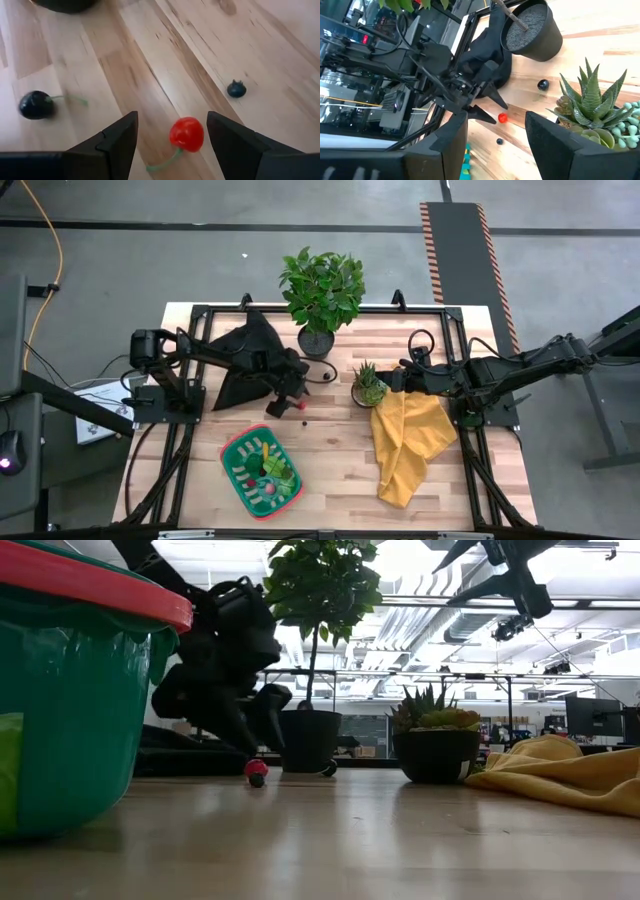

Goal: Pick and placing Produce into tupperware
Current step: Put the red cherry into the blue basket

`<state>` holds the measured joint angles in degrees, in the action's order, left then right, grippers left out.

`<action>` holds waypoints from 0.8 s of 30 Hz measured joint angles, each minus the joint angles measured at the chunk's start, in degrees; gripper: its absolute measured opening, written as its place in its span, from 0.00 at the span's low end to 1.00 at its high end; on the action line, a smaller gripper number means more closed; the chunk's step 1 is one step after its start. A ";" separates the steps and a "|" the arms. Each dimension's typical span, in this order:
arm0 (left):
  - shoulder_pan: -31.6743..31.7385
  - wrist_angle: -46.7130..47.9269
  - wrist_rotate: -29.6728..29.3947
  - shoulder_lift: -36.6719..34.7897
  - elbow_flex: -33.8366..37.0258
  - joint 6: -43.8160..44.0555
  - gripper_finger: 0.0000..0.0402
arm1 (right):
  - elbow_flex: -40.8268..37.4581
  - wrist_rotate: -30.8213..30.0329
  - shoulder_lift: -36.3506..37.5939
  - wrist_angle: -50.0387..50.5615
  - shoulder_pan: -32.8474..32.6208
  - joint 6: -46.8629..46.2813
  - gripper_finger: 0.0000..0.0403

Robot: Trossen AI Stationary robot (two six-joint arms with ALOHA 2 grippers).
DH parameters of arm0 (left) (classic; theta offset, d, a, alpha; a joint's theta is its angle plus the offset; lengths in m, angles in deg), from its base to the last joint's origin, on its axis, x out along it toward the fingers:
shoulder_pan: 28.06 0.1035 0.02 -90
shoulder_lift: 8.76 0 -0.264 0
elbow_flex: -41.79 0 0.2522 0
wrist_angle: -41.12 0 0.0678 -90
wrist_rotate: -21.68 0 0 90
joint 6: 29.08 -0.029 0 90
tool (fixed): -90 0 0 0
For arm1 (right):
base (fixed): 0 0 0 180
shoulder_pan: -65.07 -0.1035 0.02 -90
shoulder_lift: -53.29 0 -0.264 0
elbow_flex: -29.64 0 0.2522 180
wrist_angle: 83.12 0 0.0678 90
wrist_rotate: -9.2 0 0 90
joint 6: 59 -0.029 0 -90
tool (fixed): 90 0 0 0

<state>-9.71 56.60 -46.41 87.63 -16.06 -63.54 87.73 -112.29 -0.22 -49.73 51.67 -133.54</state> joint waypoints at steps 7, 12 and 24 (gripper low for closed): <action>0.00 3.11 1.37 0.04 -0.31 -1.39 0.56 | 0.00 0.00 0.00 0.11 0.00 0.02 0.47; -0.02 3.98 1.65 0.04 -0.31 -1.53 0.56 | 0.00 -0.01 0.00 0.84 -0.01 0.20 0.47; -0.04 4.47 0.99 2.93 -1.18 -1.29 0.56 | 0.00 -0.02 0.00 1.13 -0.01 0.61 0.47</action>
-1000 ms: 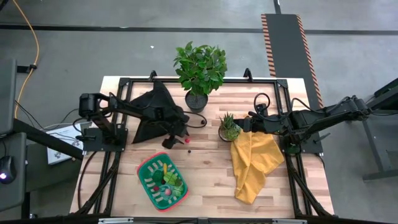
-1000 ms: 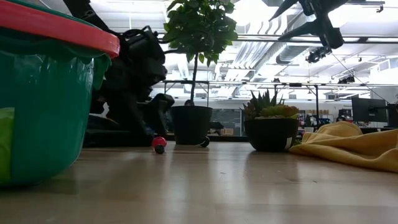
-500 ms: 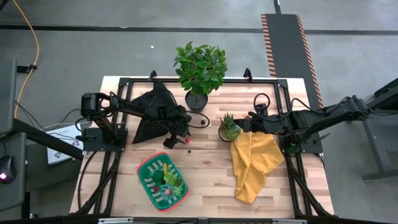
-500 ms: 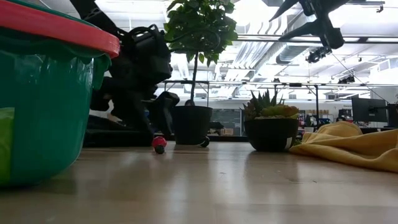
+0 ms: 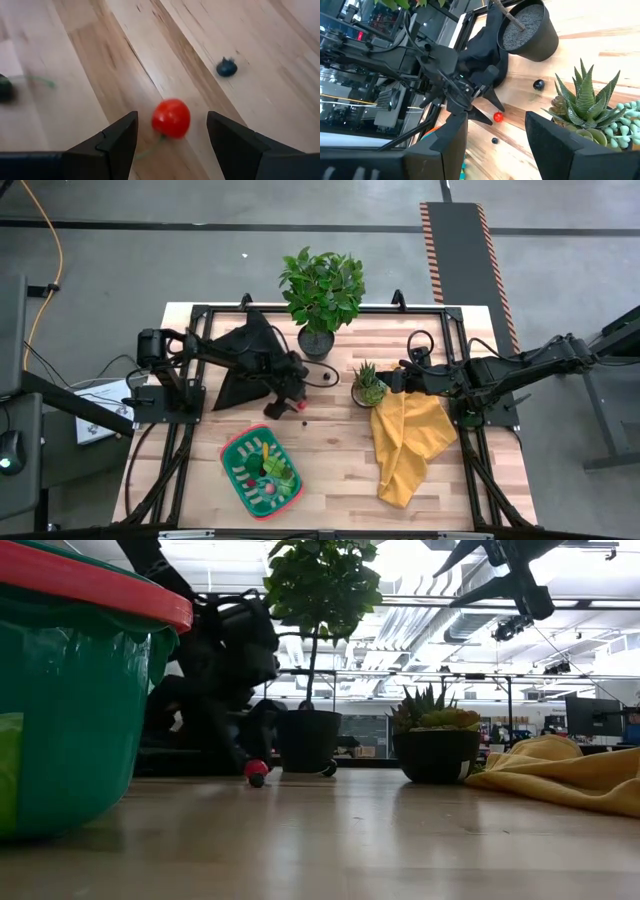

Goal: Pick and placing Produce into tupperware
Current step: Put the red cherry into the blue basket

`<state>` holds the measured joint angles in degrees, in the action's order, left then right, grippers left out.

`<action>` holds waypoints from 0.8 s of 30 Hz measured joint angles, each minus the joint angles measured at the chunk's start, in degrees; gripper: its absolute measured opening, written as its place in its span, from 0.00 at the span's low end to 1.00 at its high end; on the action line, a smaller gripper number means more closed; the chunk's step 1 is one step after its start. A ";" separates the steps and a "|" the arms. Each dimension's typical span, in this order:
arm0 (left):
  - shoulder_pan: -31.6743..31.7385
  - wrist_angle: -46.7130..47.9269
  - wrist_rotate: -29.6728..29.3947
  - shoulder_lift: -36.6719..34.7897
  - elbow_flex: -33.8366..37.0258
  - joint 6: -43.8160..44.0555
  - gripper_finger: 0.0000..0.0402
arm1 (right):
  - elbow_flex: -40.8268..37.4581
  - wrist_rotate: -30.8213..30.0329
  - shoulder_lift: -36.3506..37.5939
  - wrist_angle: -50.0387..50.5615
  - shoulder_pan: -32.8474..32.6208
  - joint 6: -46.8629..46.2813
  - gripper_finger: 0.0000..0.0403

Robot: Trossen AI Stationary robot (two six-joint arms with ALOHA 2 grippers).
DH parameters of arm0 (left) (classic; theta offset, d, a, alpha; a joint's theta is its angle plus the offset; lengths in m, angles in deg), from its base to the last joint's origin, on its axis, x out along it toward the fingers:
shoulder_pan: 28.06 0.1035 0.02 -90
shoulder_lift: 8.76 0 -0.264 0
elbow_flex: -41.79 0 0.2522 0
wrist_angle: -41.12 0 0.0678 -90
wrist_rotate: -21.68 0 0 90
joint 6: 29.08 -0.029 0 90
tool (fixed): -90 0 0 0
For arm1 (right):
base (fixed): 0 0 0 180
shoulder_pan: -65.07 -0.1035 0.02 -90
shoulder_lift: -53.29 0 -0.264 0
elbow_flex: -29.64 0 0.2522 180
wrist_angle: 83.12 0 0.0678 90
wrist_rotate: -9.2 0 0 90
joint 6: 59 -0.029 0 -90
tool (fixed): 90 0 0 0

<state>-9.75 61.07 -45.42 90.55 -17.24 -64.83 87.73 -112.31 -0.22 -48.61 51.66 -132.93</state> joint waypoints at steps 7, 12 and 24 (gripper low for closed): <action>0.04 -0.04 -0.02 -0.01 -1.23 0.00 0.56 | 0.00 0.00 0.00 0.02 -0.01 0.02 0.47; 0.04 0.74 -0.02 -0.02 -1.23 -0.16 0.54 | 0.00 0.00 0.00 0.11 0.01 0.42 0.47; 0.04 1.34 0.04 1.12 -1.21 0.14 0.42 | 0.00 0.00 0.00 0.44 -0.01 0.44 0.47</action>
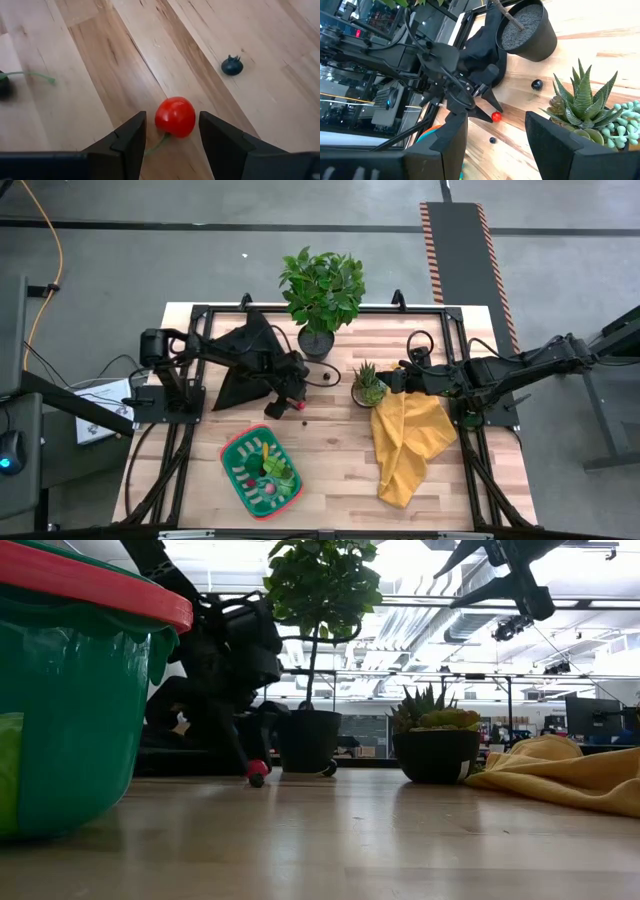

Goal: Pick and placing Produce into tupperware
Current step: Put the red cherry into the blue basket

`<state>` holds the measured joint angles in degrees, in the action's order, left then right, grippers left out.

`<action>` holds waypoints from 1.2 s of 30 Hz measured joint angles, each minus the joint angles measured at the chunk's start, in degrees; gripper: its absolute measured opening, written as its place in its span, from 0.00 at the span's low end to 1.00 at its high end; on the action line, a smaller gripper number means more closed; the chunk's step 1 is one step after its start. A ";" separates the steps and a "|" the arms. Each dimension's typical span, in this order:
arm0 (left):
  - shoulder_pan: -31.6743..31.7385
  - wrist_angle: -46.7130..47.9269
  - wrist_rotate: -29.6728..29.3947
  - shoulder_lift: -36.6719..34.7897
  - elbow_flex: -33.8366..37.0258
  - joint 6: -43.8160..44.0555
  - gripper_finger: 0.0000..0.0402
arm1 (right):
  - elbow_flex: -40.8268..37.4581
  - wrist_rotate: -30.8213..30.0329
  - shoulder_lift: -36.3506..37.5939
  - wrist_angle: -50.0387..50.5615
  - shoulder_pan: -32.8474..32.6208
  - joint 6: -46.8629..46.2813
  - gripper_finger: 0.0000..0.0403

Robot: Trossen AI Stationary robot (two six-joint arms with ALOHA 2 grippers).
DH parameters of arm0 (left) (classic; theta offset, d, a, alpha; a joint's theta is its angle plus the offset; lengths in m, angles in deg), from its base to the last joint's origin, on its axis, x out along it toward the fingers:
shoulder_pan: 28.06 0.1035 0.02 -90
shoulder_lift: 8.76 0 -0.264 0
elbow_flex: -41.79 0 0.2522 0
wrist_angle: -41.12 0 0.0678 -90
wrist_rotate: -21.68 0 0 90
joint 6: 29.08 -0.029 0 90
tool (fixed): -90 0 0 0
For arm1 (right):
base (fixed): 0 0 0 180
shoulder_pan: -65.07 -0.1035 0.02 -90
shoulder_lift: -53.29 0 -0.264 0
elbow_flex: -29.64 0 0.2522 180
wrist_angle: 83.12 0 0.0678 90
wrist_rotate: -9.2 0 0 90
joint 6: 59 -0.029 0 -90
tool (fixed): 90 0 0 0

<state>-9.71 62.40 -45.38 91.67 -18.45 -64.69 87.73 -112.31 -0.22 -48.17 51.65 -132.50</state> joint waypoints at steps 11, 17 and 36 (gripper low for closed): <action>0.00 -0.30 0.05 0.45 -0.02 0.04 0.42 | 0.00 0.00 0.00 0.00 0.02 0.00 0.47; 0.00 -0.11 0.28 0.45 -0.02 0.01 0.40 | 0.00 0.00 0.00 0.19 0.01 0.00 0.47; 0.00 -0.12 0.61 0.43 -0.02 0.00 0.28 | 0.00 0.00 0.00 0.42 0.02 0.02 0.47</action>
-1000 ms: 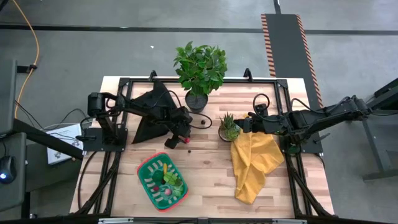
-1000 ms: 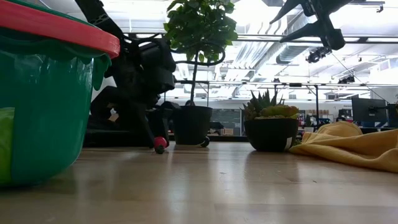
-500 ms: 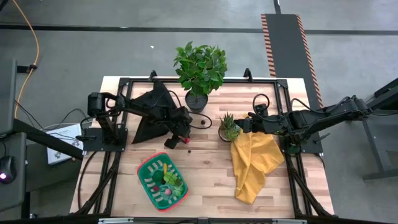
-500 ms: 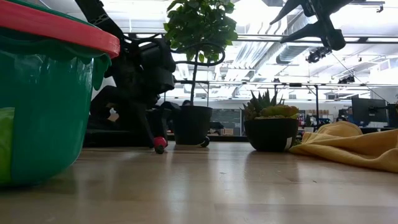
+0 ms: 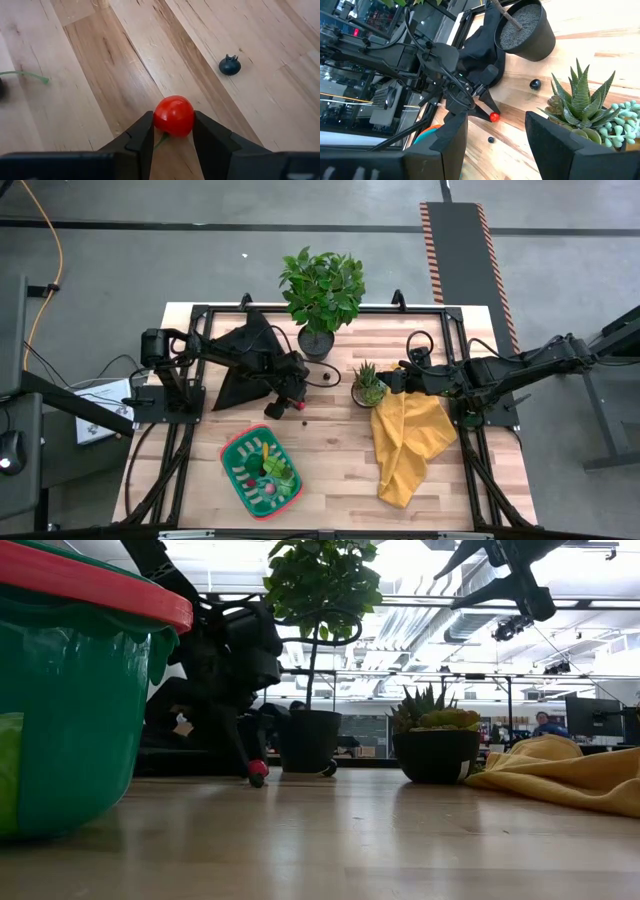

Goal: Pick and placing Produce into tupperware
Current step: Put the red cherry into the blue basket

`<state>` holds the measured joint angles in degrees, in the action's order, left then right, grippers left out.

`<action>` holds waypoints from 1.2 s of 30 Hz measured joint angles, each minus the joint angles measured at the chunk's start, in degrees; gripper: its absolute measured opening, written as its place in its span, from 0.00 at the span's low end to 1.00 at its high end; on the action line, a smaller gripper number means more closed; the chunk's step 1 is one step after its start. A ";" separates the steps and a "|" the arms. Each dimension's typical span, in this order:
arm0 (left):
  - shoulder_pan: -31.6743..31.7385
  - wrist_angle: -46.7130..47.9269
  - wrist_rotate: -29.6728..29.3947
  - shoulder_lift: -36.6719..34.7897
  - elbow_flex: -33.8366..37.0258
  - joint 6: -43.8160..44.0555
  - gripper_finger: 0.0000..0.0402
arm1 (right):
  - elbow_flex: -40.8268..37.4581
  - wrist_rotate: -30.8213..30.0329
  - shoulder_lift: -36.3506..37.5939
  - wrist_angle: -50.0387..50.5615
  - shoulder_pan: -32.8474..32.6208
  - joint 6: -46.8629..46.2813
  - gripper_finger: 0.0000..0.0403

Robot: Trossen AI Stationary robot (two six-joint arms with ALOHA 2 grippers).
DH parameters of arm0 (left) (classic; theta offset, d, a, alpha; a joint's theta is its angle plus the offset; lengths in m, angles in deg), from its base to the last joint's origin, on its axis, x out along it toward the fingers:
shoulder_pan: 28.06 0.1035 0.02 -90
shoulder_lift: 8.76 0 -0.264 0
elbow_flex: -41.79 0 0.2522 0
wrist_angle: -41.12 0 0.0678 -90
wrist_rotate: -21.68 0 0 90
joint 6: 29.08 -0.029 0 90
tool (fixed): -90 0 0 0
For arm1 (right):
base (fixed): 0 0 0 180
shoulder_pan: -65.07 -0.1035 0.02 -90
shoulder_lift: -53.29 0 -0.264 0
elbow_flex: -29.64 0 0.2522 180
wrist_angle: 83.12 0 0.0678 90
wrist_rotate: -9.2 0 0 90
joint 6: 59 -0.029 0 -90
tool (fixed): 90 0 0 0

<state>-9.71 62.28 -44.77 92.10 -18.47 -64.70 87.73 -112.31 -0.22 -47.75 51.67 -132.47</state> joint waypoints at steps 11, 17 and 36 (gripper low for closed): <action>-0.01 7.61 0.00 -0.05 -7.10 0.06 0.27 | 0.00 0.00 0.00 0.01 0.00 0.22 0.47; -0.02 12.47 -0.02 -0.08 -10.86 0.08 0.28 | 0.00 0.01 0.00 0.01 -0.03 0.49 0.47; -1.29 24.37 -1.12 -3.97 -15.06 7.56 0.25 | 0.00 1.98 0.03 -0.01 -0.02 4.35 0.47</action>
<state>-11.00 86.65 -45.89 88.13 -33.53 -57.13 87.73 -110.33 -0.19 -47.75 51.64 -128.12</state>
